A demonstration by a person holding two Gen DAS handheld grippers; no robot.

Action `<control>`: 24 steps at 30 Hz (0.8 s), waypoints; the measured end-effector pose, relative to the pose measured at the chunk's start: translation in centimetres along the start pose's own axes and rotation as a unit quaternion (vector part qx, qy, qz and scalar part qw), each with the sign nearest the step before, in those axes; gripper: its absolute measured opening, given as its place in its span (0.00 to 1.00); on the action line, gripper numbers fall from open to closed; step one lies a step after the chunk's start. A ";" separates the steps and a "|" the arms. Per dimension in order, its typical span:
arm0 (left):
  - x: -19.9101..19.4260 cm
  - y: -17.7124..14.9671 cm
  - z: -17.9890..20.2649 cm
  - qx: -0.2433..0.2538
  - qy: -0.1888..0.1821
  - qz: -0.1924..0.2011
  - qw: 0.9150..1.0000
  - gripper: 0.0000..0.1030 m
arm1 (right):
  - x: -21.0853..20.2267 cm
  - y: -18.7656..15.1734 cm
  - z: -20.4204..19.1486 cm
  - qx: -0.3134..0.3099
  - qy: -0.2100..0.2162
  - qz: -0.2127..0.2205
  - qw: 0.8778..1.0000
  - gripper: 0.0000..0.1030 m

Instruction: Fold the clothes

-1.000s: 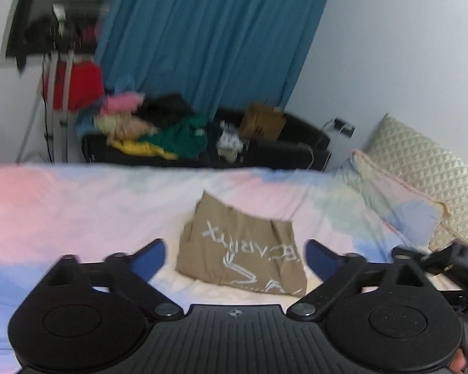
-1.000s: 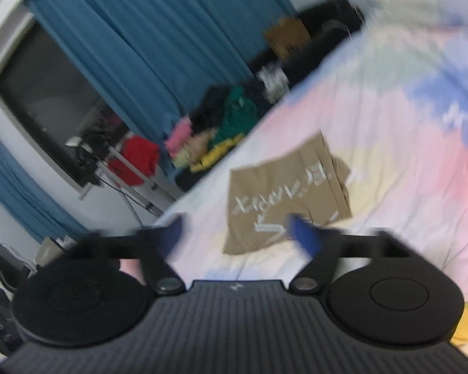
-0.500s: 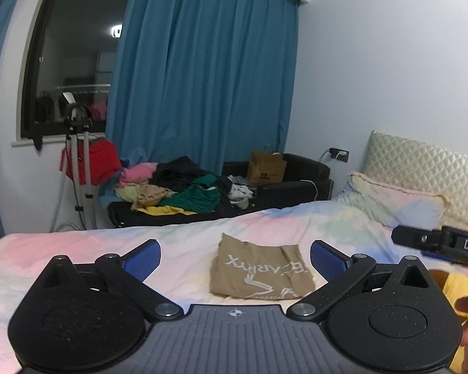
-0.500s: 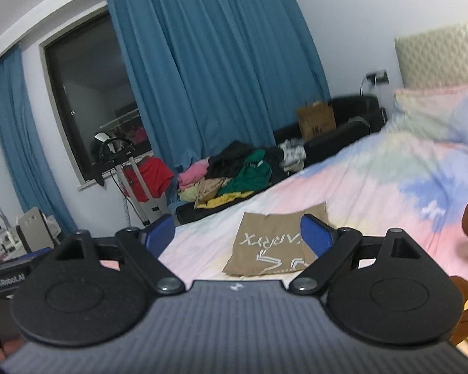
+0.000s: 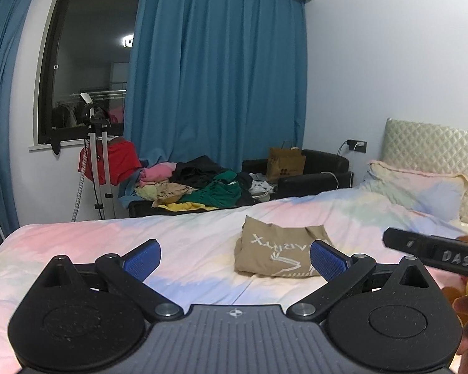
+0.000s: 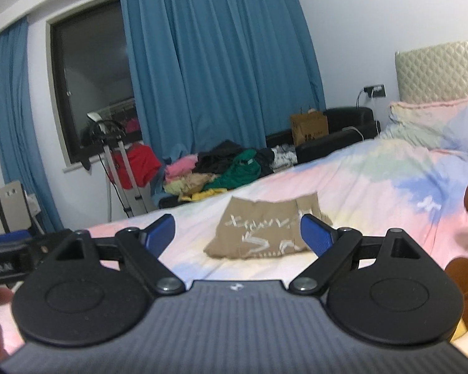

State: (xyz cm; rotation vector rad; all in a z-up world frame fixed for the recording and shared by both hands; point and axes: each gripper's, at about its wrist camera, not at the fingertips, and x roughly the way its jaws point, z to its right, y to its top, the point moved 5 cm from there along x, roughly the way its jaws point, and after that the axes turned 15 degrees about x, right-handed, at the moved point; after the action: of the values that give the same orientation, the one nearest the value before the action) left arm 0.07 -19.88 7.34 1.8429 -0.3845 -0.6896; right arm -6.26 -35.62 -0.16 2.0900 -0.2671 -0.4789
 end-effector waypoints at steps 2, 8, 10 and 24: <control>0.3 -0.8 0.1 -0.001 -0.001 0.000 1.000 1.00 | 0.5 -1.1 0.1 -0.005 -0.005 -0.005 1.000 0.87; 1.0 -3.1 0.2 -0.016 0.014 -0.001 1.000 0.99 | 1.1 -4.1 0.7 -0.035 -0.018 -0.007 0.999 0.87; 1.3 -3.9 0.2 -0.017 0.014 -0.004 1.000 0.99 | 1.2 -4.6 1.0 -0.043 -0.024 -0.006 0.999 0.87; 1.7 -6.1 0.2 -0.004 0.019 -0.030 0.999 1.00 | 2.0 -5.2 1.2 -0.062 -0.036 -0.008 0.997 0.87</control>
State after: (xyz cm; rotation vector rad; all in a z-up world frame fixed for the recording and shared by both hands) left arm 0.92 -18.70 1.19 1.8627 -0.3023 -0.6949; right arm -4.95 -34.52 -5.62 1.9590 -0.2559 -0.5664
